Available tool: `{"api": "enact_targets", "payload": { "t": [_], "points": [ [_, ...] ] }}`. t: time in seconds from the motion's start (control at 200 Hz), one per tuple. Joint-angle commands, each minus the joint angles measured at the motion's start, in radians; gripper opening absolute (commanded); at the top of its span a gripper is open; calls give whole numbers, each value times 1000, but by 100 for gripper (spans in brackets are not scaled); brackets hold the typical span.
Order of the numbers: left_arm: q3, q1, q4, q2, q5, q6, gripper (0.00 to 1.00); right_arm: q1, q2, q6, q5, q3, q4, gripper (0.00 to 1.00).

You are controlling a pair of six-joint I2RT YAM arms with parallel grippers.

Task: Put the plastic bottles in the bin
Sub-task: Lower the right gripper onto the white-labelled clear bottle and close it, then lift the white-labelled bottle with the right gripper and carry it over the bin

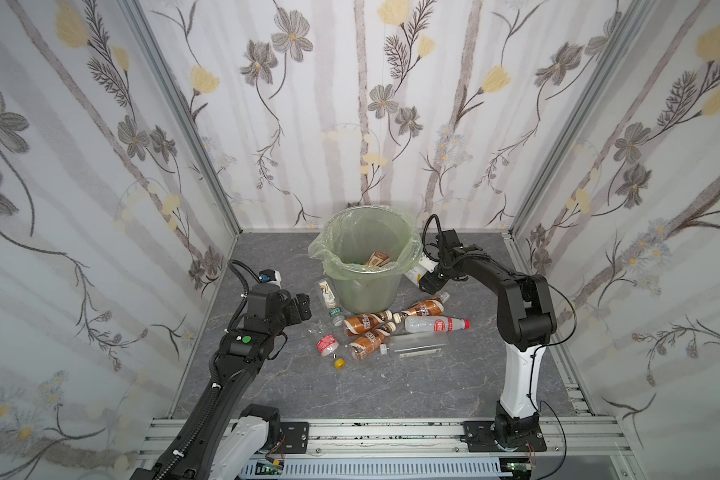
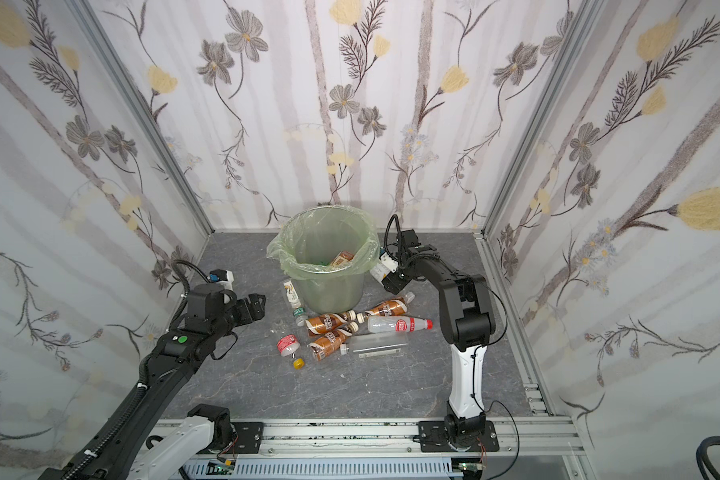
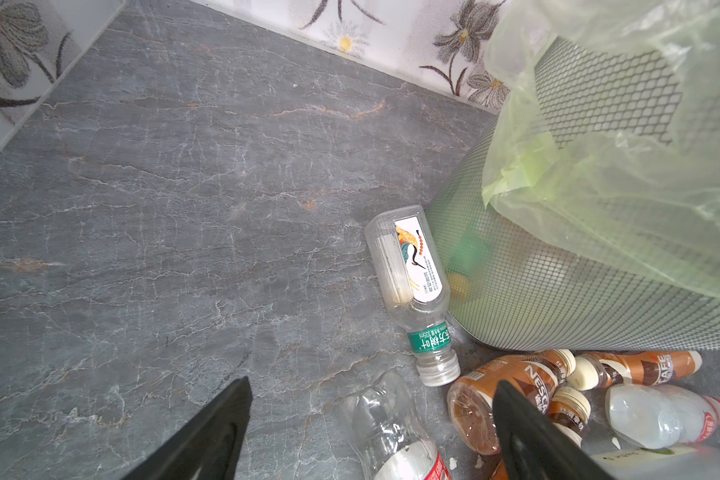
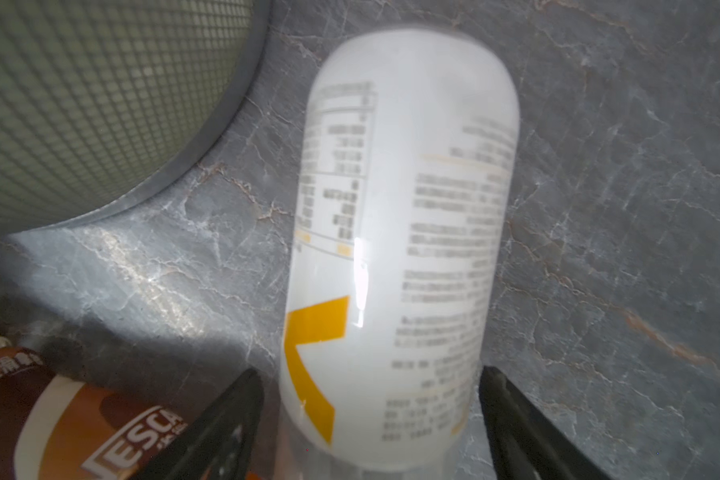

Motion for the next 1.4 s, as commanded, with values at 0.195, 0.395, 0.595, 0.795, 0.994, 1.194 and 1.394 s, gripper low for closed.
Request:
{"api": "enact_targets", "payload": {
  "t": [0.195, 0.395, 0.595, 0.795, 0.994, 1.194, 1.394],
  "points": [
    [22, 2, 13, 1, -8, 1, 92, 2, 40, 73, 90, 51, -6, 81],
    [24, 2, 11, -2, -7, 4, 92, 1, 70, 139, 124, 80, -24, 77],
    [21, 3, 9, -5, -5, 2, 92, -4, 97, 182, 129, 118, -61, 71],
    [6, 2, 8, -26, -8, -1, 92, -25, 76, 253, 121, 122, -42, 61],
    [-15, 2, 7, -50, -12, -5, 92, -44, 10, 312, 122, 108, 8, 53],
    [-22, 3, 5, -56, -15, -3, 92, -49, -73, 357, 133, 96, 38, 50],
    [-25, 3, 5, -54, -18, -4, 92, -57, -165, 399, 107, 82, 56, 50]
  ]
}}
